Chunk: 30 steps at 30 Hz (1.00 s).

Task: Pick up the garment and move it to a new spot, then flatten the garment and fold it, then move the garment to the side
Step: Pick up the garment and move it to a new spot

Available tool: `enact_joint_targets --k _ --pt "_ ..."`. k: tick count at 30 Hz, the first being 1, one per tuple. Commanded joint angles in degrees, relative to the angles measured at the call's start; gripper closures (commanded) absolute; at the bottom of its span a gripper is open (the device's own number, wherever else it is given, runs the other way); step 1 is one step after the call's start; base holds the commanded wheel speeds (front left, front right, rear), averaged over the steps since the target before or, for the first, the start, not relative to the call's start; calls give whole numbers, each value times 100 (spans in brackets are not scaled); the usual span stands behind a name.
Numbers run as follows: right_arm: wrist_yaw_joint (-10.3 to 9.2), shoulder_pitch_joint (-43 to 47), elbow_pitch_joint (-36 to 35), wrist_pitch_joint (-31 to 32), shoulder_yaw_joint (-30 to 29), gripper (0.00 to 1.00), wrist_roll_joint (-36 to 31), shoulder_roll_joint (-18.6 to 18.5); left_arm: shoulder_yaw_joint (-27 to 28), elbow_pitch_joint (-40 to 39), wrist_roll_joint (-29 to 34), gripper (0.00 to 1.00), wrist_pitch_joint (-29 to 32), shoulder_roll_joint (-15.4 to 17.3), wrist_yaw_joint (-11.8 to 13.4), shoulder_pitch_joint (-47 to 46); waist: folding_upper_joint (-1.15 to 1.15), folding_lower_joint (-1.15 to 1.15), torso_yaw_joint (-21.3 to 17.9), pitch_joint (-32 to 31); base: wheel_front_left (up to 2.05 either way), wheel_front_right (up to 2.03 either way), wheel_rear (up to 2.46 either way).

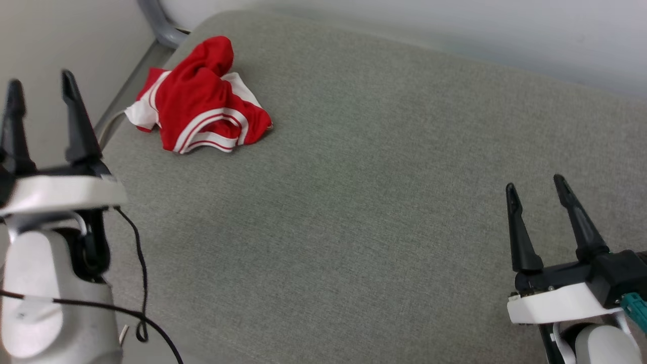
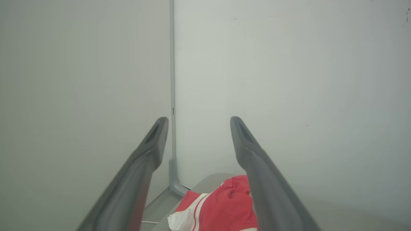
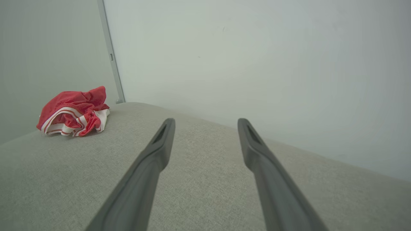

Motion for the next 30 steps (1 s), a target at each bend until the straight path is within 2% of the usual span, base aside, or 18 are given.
enact_joint_targets --k 1,4,7,9,13,19,25,30 --pt "-4 -127 -64 -12 -13 0 -81 8 66 36 -57 0 -16 63 -44 -208 0 0 -300 457 0 0 0" --pt "-4 -269 -226 -12 -59 0 -204 8 207 325 -260 0 -16 235 -138 -755 0 0 -428 765 0 0 0" --pt "-4 -377 -380 -12 -73 0 -322 8 186 768 -387 0 -16 566 -208 -1218 0 0 -541 1022 0 0 0" --pt "-4 -436 -492 -12 -102 0 -396 8 137 1146 -612 0 190 761 -225 -1501 0 0 -602 1182 0 0 0" --pt "-4 -539 -655 -12 -143 0 -496 8 -106 1687 -1093 0 898 1248 -246 -1951 0 0 -702 1459 0 0 0" --pt "-4 -657 -833 -12 -195 0 -591 -50 -652 2225 -2312 0 2346 1834 -252 -2303 0 0 -779 1790 0 0 0" --pt "-4 -760 -943 -12 -184 0 -638 -95 -1029 2634 -3304 0 3704 2226 -253 -2425 0 0 -859 2057 0 0 0" --pt "-4 -823 -991 -12 -204 0 -671 -105 -1308 2997 -3888 0 4549 2412 -254 -2431 0 0 -911 2223 0 0 0"
